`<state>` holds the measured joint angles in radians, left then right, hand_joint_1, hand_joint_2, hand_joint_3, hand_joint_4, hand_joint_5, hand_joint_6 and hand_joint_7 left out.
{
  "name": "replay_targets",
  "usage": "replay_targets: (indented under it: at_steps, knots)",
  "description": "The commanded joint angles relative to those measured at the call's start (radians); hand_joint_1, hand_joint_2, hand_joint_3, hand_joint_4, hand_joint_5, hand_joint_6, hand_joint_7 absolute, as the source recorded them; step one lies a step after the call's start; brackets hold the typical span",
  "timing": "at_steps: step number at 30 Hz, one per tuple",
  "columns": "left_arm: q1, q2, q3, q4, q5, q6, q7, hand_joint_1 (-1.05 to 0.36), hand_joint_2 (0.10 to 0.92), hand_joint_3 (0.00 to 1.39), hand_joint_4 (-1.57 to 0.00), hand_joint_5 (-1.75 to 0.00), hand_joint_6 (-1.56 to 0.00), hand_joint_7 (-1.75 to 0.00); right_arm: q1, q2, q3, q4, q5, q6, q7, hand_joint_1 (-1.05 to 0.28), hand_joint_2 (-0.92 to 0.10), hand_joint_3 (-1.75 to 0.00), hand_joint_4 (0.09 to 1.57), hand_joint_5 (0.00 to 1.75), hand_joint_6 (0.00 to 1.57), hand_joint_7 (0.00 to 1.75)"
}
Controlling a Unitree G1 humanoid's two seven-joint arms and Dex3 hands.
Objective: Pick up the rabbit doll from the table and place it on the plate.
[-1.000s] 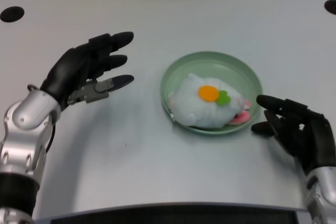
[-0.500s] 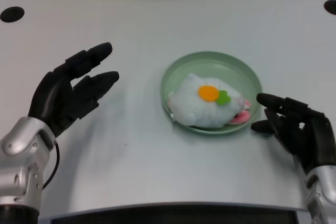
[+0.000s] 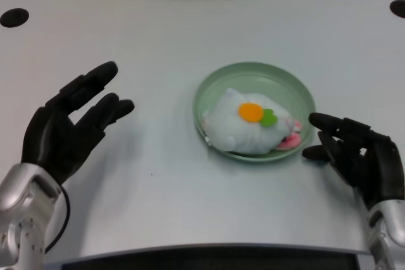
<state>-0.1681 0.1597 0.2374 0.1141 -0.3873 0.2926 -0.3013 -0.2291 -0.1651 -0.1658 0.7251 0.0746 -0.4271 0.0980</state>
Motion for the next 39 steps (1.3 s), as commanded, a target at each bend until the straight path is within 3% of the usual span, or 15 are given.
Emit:
replay_targets:
  at_steps: [1, 3, 7, 9, 15, 18, 24, 39]
  knots:
    - [0.046, -0.012, 0.01, -0.033, 0.008, 0.016, 0.049, -0.44, 0.921, 0.29, -0.27, -1.28, -0.62, -0.13, 0.001, 0.002, 0.0, 0.012, -0.001, -0.015, 0.0, -0.4, -0.92, -0.17, 0.85, 0.87, 1.05, 0.0]
    - [0.058, -0.015, 0.009, -0.04, 0.014, 0.013, 0.066, -0.45, 0.921, 0.3, -0.3, -1.29, -0.65, -0.15, 0.0, 0.002, 0.0, 0.014, -0.003, -0.017, -0.001, -0.4, -0.92, -0.17, 0.85, 0.87, 1.05, 0.0]
    - [0.105, -0.052, 0.017, -0.053, 0.021, -0.009, 0.126, -0.42, 0.921, 0.31, -0.33, -1.32, -0.69, -0.18, 0.003, 0.005, -0.003, 0.003, 0.006, -0.007, 0.003, -0.41, -0.92, -0.17, 0.85, 0.87, 1.05, 0.0]
    - [0.122, -0.063, 0.02, -0.046, 0.024, -0.034, 0.132, -0.41, 0.921, 0.33, -0.32, -1.37, -0.69, -0.2, 0.005, 0.004, -0.001, -0.003, 0.003, -0.001, 0.0, -0.41, -0.92, -0.17, 0.85, 0.88, 1.04, 0.0]
    - [0.157, -0.084, 0.03, -0.012, 0.024, -0.084, 0.129, -0.4, 0.921, 0.32, -0.37, -1.42, -0.68, -0.25, 0.003, 0.003, -0.001, 0.007, 0.001, -0.015, 0.003, -0.41, -0.92, -0.17, 0.84, 0.87, 1.04, 0.0]
    - [0.175, -0.093, 0.028, -0.004, 0.025, -0.09, 0.128, -0.42, 0.921, 0.3, -0.39, -1.41, -0.7, -0.27, 0.006, -0.001, 0.004, -0.009, -0.011, 0.001, -0.008, -0.42, -0.92, -0.17, 0.84, 0.88, 1.04, 0.0]
    - [0.2, -0.123, 0.034, -0.028, 0.011, -0.051, 0.166, -0.39, 0.921, 0.28, -0.38, -1.4, -0.72, -0.32, 0.0, -0.006, 0.002, 0.007, -0.014, -0.004, -0.009, -0.42, -0.92, -0.17, 0.83, 0.87, 1.03, 0.0]
    - [0.204, -0.14, 0.031, -0.023, 0.015, -0.043, 0.183, -0.38, 0.921, 0.28, -0.4, -1.41, -0.69, -0.4, -0.012, -0.018, -0.005, 0.032, -0.007, -0.015, 0.0, -0.42, -0.92, -0.18, 0.83, 0.87, 1.03, 0.0]
